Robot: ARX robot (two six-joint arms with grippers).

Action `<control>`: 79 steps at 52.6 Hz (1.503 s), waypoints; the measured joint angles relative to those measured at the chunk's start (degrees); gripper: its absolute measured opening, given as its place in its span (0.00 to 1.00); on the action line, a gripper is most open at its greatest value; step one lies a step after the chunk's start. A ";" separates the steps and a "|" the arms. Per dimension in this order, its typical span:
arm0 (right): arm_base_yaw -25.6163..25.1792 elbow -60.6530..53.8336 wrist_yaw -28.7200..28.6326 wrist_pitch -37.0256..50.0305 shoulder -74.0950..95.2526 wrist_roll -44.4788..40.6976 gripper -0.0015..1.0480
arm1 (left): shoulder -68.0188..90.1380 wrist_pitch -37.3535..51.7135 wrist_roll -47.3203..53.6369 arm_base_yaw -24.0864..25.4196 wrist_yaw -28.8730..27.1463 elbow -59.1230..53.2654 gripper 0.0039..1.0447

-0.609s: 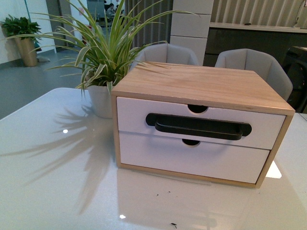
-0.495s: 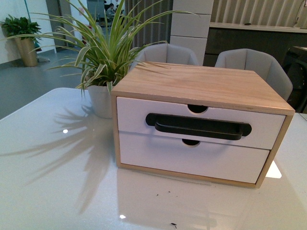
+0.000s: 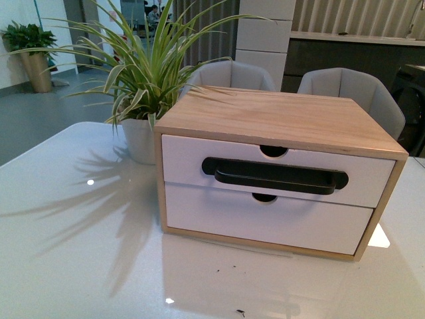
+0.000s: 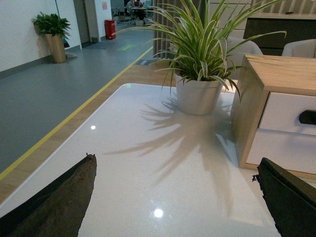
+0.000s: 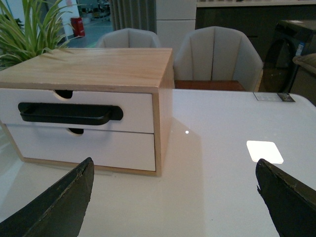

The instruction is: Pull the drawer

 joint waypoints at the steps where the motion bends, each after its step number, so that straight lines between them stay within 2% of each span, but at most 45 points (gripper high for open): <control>1: 0.00 0.00 -0.02 0.00 0.00 0.00 0.91 | 0.00 0.00 0.00 0.00 0.00 0.00 0.93; 22: 0.00 0.00 -0.02 -0.02 0.00 0.00 0.91 | 0.00 0.02 0.00 -0.07 -0.22 0.00 0.93; 25: -0.11 2.69 0.15 -7.80 4.42 2.73 0.91 | 2.36 3.06 0.90 -2.69 -7.52 0.00 0.93; 28: 0.11 3.85 0.24 -8.74 8.90 3.10 0.91 | 5.95 4.96 0.85 -3.67 -7.06 0.15 0.93; 37: -1.22 9.40 -3.63 -4.55 19.32 1.44 0.91 | 21.31 12.98 2.27 -7.61 -2.29 2.23 0.93; 41: -1.99 13.05 -6.10 -3.48 25.44 -1.70 0.91 | 29.57 18.95 5.14 -11.34 -0.33 5.27 0.93; 43: -2.03 15.39 -7.72 -3.41 29.68 -5.11 0.91 | 36.09 22.80 8.17 -13.90 2.40 8.24 0.93; 48: -2.01 18.88 -10.08 -2.58 35.93 -10.71 0.91 | 48.81 25.68 14.05 -17.62 6.84 14.38 0.93; 65: -0.66 27.52 -15.52 -5.07 50.18 -24.26 0.91 | 75.21 24.79 27.98 -26.03 18.97 32.57 0.93; 79: 1.44 32.72 -18.16 -6.67 60.43 -31.95 0.91 | 86.09 16.15 36.20 -27.89 28.79 44.09 0.93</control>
